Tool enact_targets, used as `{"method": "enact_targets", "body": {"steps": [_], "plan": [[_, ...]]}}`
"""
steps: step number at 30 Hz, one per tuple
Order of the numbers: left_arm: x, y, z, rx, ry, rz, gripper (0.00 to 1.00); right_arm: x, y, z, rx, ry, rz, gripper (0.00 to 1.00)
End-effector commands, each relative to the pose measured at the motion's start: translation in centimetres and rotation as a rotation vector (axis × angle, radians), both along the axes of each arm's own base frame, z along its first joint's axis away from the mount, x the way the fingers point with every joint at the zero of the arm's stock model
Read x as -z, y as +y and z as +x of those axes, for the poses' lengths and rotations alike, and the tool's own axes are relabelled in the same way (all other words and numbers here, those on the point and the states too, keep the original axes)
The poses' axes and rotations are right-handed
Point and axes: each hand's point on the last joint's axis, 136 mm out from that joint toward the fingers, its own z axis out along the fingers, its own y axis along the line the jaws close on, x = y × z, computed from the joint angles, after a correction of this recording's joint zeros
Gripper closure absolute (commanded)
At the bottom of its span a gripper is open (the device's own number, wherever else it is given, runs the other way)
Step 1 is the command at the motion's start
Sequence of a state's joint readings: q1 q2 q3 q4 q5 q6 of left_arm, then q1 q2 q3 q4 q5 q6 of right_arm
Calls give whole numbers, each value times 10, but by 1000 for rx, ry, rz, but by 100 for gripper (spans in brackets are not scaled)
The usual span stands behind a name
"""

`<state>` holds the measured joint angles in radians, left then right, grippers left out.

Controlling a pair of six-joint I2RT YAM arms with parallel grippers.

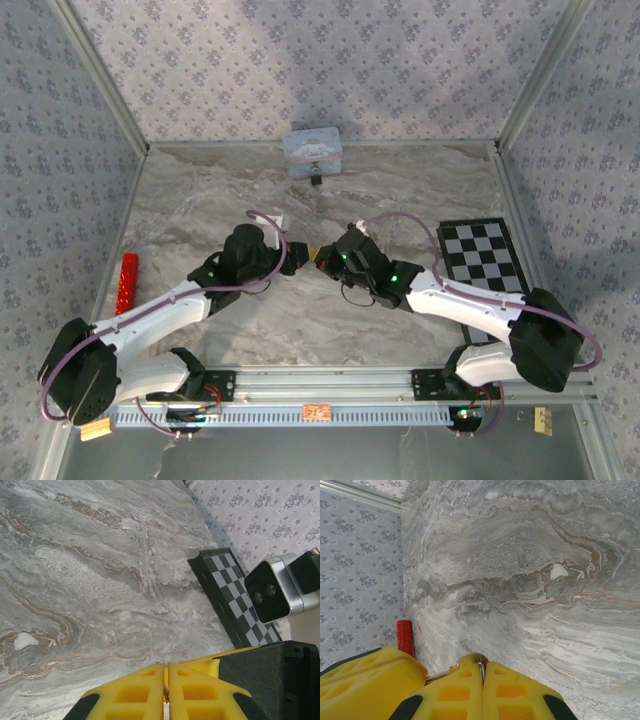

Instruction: Unlock the padlock with the key

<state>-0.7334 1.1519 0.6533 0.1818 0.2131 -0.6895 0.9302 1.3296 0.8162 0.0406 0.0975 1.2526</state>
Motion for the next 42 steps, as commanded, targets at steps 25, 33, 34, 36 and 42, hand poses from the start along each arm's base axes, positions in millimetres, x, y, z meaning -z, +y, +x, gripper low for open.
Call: {"method": "enact_targets", "body": {"steps": [25, 33, 34, 36, 42], "plan": [[-14, 3, 8, -15, -37, 32, 99, -23, 6, 0, -63, -93, 0, 83], [-43, 32, 20, -17, -107, 76, 100, -60, -6, -7, -294, -410, -26, 15], [-49, 34, 20, -10, -118, 114, 100, -67, -7, -13, -338, -490, -44, 14], [-53, 37, 19, 9, -113, 189, 100, -73, -17, -19, -378, -627, -110, 9], [-62, 28, 4, 158, -57, 286, 100, -85, -41, -31, -458, -845, 19, 6]]}}
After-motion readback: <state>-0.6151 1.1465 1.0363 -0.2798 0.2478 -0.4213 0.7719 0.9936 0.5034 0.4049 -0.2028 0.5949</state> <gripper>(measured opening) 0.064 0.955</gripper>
